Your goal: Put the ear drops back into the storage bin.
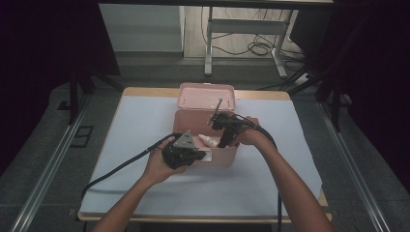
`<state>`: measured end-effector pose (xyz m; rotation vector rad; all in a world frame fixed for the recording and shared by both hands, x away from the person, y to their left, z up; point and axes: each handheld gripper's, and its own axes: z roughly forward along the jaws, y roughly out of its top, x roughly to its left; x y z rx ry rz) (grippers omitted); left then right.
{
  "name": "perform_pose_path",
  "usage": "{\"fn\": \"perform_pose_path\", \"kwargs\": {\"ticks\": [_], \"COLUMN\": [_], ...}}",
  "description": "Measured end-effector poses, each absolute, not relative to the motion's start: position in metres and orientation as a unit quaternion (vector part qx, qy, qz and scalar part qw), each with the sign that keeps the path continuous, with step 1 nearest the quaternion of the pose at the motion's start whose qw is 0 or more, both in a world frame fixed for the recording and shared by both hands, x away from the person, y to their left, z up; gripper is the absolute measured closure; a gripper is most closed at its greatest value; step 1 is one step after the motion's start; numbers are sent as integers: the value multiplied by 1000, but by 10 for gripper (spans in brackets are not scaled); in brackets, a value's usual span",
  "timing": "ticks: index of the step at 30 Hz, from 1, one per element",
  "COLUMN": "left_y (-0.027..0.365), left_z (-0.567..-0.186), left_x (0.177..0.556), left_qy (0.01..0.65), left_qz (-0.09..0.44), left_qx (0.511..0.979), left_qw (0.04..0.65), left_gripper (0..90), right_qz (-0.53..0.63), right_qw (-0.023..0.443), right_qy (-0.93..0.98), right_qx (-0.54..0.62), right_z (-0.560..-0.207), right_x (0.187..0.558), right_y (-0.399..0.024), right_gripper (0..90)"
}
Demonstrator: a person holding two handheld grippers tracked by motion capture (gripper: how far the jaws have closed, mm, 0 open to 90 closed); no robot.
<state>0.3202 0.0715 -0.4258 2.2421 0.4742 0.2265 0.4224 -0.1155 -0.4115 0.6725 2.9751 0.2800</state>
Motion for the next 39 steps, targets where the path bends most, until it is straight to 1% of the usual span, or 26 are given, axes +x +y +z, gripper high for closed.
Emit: {"fn": "perform_pose_path", "kwargs": {"ticks": [10,16,23,29,32,39], "left_y": [71,71,72,71,72,71], "left_z": [-426,-426,-426,-426,-426,-426], "left_x": [319,320,320,320,320,319], "left_qy": [190,190,189,188,188,189], "left_qz": [92,91,92,94,93,93], "left_qx": [888,888,888,888,889,889], "left_qw": [408,408,409,409,407,407], "left_gripper": [900,900,900,900,900,900], "right_qz": [109,145,232,288,322,325], "right_qw": [43,57,81,95,106,118], "right_qy": [967,959,933,906,883,867], "right_qx": [227,236,263,295,325,359], "right_z": [-407,-401,-380,-367,-360,-355], "right_x": [420,416,406,402,406,415], "right_y": [-119,-126,-141,-158,-173,-186], "right_gripper": [591,549,499,490,495,477]}}
